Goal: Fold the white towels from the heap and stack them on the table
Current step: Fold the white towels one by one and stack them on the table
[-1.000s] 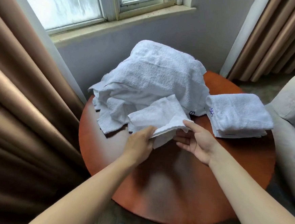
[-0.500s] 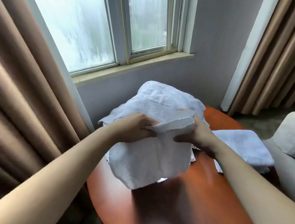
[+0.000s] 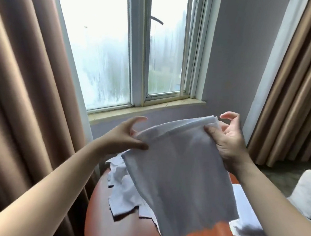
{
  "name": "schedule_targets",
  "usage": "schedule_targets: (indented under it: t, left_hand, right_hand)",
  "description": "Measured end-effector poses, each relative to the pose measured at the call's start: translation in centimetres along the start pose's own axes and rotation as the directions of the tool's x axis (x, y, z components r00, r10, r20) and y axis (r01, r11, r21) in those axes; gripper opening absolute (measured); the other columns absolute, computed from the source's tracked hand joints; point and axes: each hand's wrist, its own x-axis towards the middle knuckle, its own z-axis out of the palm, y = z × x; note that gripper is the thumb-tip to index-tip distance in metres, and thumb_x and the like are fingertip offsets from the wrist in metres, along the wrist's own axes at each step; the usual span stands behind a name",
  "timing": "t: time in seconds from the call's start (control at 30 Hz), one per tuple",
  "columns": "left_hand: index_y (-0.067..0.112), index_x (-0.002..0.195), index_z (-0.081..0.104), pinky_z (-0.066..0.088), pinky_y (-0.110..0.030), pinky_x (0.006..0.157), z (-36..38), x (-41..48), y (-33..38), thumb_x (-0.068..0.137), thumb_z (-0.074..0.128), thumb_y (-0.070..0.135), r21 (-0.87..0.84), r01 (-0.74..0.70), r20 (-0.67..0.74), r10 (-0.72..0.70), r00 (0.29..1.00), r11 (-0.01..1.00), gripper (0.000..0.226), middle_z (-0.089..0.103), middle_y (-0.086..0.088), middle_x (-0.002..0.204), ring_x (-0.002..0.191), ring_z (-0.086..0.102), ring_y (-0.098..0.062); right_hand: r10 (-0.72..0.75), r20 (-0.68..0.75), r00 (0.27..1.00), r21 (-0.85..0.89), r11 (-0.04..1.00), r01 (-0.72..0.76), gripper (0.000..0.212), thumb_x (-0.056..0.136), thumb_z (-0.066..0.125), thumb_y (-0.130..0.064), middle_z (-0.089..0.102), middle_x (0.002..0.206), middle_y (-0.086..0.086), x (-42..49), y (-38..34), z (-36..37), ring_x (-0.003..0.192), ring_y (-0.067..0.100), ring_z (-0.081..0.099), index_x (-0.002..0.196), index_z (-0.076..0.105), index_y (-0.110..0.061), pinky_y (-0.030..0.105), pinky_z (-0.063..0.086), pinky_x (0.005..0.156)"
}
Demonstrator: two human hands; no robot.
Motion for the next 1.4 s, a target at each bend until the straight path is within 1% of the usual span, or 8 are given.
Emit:
schedule_targets:
  t: [0.13,0.37,0.6,0.9,1.03,1.13,1.3,1.4]
  left_hand:
    - [0.022,0.110,0.066,0.058,-0.030,0.073,2.3,0.4,-0.7,0.071,0.077,0.018,-0.472,-0.141,-0.281,0.003,0.960,0.870,0.041,0.071,-0.012,0.089,0.080,0.068,-0.021]
    - [0.026,0.099,0.065,0.056,-0.029,0.068,3.0,1.2,0.2,0.084,0.070,0.007,-0.412,-0.254,-0.318,0.123,0.940,0.875,0.025,0.068,-0.005,0.084,0.073,0.063,-0.017]
    - [0.021,0.128,0.054,0.055,-0.031,0.081,4.4,0.1,-4.1,0.064,0.088,0.023,-0.251,-0.026,0.166,0.069,0.984,0.968,0.072,0.071,-0.005,0.098,0.088,0.068,-0.017]
    - [0.028,0.088,0.062,0.038,-0.012,0.064,8.5,1.4,-3.9,0.087,0.072,0.018,-0.145,-0.117,0.045,0.125,0.991,0.983,0.014,0.056,0.019,0.065,0.063,0.050,0.004]
    - [0.027,0.109,0.060,0.045,-0.014,0.082,9.1,2.4,-3.6,0.079,0.079,0.028,-0.146,-0.121,0.005,0.123,0.992,0.982,0.036,0.065,0.018,0.099,0.095,0.061,0.003]
    - [0.030,0.125,0.052,0.050,-0.026,0.093,9.0,3.1,-3.0,0.075,0.079,0.026,-0.153,-0.085,0.085,0.099,0.991,0.985,0.058,0.065,0.010,0.115,0.105,0.062,-0.004]
    - [0.009,0.098,0.070,0.054,-0.029,0.070,8.8,2.6,-1.5,0.079,0.071,0.024,-0.184,0.060,0.312,0.000,0.950,0.981,0.024,0.071,-0.003,0.090,0.081,0.068,-0.016]
    - [0.017,0.097,0.069,0.054,-0.033,0.078,8.8,1.9,-1.0,0.078,0.066,0.024,-0.323,0.199,0.456,-0.032,0.889,0.925,0.020,0.071,-0.006,0.095,0.086,0.067,-0.021]
  right_hand:
    - [-0.147,-0.099,0.984,-0.139,0.981,0.133,0.028,0.085,0.068,-0.002,0.061,0.079,0.003,0.7,-0.3,-0.8,0.064,0.011,0.056,0.084,0.050,-0.024,0.024,0.050,0.060]
    - [-0.054,-0.223,0.973,0.049,0.997,0.067,0.018,0.090,0.061,-0.003,0.068,0.066,-0.009,1.1,-0.1,-0.9,0.058,0.002,0.060,0.081,0.058,-0.018,0.016,0.052,0.057]
    - [0.071,-0.233,0.970,0.132,0.990,-0.041,0.014,0.094,0.057,-0.005,0.063,0.082,0.006,0.9,0.5,-0.7,0.065,0.010,0.061,0.085,0.059,-0.015,0.022,0.055,0.062]
    - [0.188,-0.029,0.982,0.179,0.967,-0.179,0.016,0.093,0.052,-0.002,0.066,0.069,0.002,0.5,0.8,-0.3,0.060,0.012,0.064,0.081,0.055,-0.012,0.021,0.055,0.058]
    - [0.196,0.013,0.981,0.159,0.968,-0.196,0.016,0.093,0.050,-0.002,0.067,0.068,0.004,0.3,0.5,-0.8,0.059,0.014,0.064,0.081,0.056,-0.010,0.022,0.055,0.057]
    - [0.219,0.043,0.975,0.152,0.963,-0.223,0.018,0.093,0.049,0.000,0.066,0.064,0.004,0.2,0.3,-1.1,0.055,0.013,0.064,0.080,0.055,-0.010,0.021,0.054,0.054]
    - [0.262,0.053,0.964,0.134,0.955,-0.266,0.021,0.094,0.048,0.001,0.065,0.062,0.003,0.2,0.6,-2.0,0.053,0.011,0.062,0.077,0.054,-0.011,0.019,0.052,0.052]
    - [0.292,0.034,0.956,0.089,0.952,-0.294,0.021,0.093,0.050,0.001,0.065,0.064,0.003,0.3,1.4,-2.8,0.054,0.012,0.062,0.078,0.055,-0.011,0.020,0.052,0.052]
